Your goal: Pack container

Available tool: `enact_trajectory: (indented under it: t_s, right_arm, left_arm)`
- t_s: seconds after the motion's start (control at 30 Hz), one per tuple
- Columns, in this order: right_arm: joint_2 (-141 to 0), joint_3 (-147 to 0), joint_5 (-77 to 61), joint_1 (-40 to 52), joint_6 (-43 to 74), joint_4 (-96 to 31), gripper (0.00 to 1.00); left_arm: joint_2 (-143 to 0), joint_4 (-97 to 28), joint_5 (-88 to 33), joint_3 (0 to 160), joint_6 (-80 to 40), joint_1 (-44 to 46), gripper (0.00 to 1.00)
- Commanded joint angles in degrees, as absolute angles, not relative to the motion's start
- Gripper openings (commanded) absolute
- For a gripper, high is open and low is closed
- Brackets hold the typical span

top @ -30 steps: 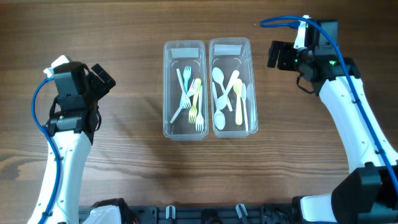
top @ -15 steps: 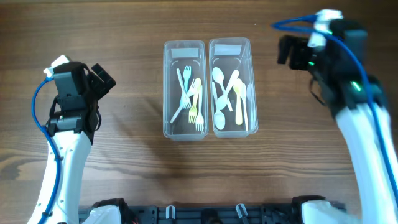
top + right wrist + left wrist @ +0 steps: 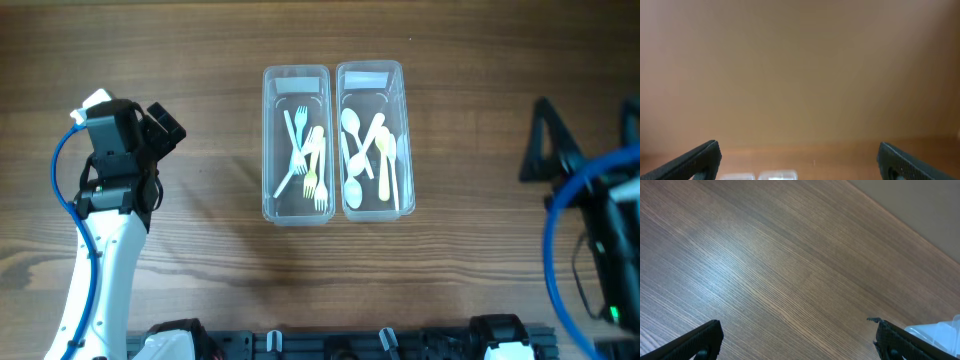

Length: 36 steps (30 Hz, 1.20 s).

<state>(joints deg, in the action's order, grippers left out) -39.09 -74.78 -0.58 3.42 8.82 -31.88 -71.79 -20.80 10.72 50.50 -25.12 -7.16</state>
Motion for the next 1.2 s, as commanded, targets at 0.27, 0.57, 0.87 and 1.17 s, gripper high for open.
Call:
enact_trajectory:
  t_s: [0.27, 0.57, 0.87, 1.17]
  right_arm:
    - [-22.35, -73.21, 3.64, 3.36, 9.13, -22.06, 1.0]
    - [-6.83, -48.23, 3.66, 3.36, 13.1, -13.89, 1.0]
    - [-0.25, -26.11, 3.62, 3.36, 19.68, -3.62, 1.0]
    - [-0.23, -15.03, 3.27, 3.36, 11.0, -2.13, 1.0]
  left_arm:
    - [-71.35, -20.69, 11.44, 50.48, -24.21, -7.42, 1.0]
    - [-71.35, -20.69, 11.42, 50.48, -24.21, -7.42, 1.0]
    - [-71.35, -20.69, 11.42, 50.48, -24.21, -7.42, 1.0]
    - [-71.35, -20.69, 11.42, 50.48, -24.21, -7.42, 1.0]
